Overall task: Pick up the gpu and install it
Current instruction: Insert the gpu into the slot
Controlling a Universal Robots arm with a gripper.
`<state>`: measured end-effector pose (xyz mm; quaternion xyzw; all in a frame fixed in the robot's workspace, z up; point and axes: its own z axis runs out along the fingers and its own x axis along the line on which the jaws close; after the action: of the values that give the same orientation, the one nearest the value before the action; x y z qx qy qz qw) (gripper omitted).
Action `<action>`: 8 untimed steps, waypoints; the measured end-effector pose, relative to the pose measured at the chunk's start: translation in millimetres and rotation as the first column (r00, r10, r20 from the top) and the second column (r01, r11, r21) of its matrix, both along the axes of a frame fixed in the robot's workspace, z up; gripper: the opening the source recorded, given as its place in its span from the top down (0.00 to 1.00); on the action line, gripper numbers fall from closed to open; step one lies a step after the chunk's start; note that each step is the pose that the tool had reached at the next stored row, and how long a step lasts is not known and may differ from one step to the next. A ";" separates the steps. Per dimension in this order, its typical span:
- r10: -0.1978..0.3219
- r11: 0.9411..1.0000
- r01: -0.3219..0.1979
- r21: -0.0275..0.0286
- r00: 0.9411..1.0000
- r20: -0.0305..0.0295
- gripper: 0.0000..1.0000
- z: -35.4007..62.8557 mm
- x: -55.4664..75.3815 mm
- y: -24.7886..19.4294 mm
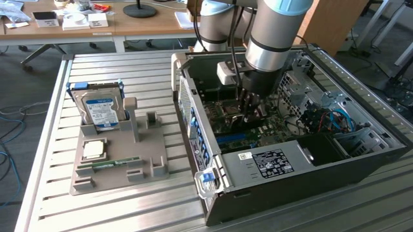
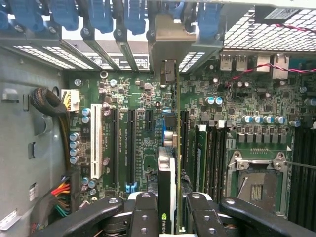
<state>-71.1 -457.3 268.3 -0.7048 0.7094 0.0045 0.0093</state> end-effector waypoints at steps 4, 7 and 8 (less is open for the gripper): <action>-0.024 1.000 0.024 -0.001 1.000 0.000 0.73 -0.9 0.0 0.1; -0.024 1.000 0.024 -0.001 1.000 0.000 0.73 -0.9 0.0 -0.6; -0.024 1.000 0.024 -0.001 1.000 0.000 0.73 -0.9 0.0 -0.7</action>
<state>-71.1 -458.0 267.3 -0.6962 0.7178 0.0040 0.0091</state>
